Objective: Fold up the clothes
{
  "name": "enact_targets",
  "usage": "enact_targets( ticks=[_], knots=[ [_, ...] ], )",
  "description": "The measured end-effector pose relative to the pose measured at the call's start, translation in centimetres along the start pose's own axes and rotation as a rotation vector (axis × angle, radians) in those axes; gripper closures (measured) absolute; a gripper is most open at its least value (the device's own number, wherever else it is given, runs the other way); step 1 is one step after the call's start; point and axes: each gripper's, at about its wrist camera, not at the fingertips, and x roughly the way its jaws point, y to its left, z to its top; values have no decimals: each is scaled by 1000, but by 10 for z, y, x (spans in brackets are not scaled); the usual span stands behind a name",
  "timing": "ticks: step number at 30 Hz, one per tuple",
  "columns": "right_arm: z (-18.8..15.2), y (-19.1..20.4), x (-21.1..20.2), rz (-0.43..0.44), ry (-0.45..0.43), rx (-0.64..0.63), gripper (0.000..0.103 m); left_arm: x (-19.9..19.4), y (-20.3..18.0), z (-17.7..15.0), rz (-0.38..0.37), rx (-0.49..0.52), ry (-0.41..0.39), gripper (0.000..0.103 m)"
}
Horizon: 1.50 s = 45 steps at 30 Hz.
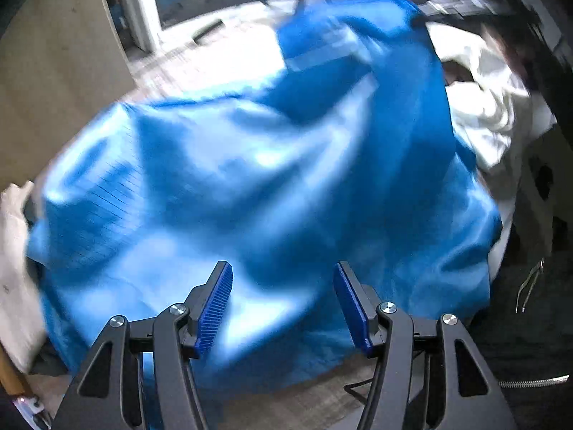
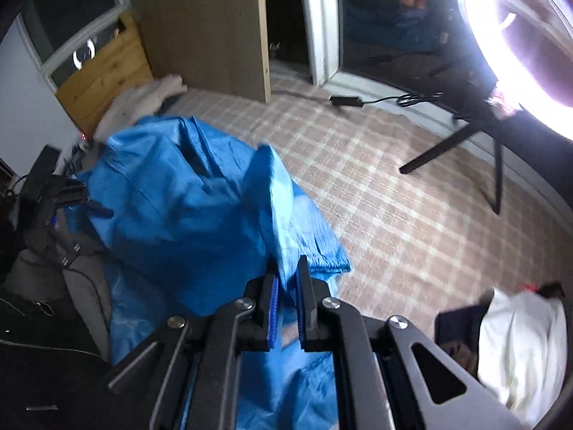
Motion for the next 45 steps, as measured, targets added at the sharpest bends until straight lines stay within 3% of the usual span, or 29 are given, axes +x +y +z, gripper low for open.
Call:
enact_targets(
  ticks=[3,10,14,18,19,21,22,23,25,29,30,32,36,37,40,42,43,45],
  knots=[
    [-18,4,-12,3,-13,22,97,-16,14,13,47,13,-35,46],
    [-42,-7,24,-39,109,73,97,-21,43,45,153,119,-28,39],
    [-47,-21,47,-19,153,127,97,5,55,42,123,181,78,39],
    [-46,-25,55,-30,142,153,97,35,38,13,172,367,177,36],
    [-46,-26,57,-32,139,160,98,45,39,6,161,366,205,36],
    [-44,-27,59,-39,130,171,99,60,47,0,115,317,242,47],
    [-41,-27,58,-45,118,172,99,66,52,-1,100,273,255,78],
    [-38,-26,56,-49,106,171,99,70,59,0,93,217,262,96],
    [-30,-19,40,-60,66,161,99,61,69,3,65,132,232,98],
    [-19,-7,-3,-81,-14,162,100,5,69,-2,2,61,106,98],
    [-22,-5,-14,-78,-24,176,100,-8,65,-7,-9,61,89,97],
    [-39,0,-28,-88,-13,202,100,-24,51,-22,-50,91,95,83],
    [-87,0,-29,-127,57,287,100,-47,38,-37,-85,119,90,67],
    [-102,-3,-25,-134,83,318,100,-50,43,-29,-79,120,80,61],
    [-146,-12,-11,-140,146,413,100,-55,51,-2,-25,159,42,58],
    [-158,-15,-6,-122,147,451,100,-46,51,23,-5,211,41,46],
    [-161,-16,-5,-121,141,457,100,-39,51,35,0,235,49,34],
    [-161,-17,-6,-123,131,458,100,-18,54,59,25,256,83,35]
  ],
)
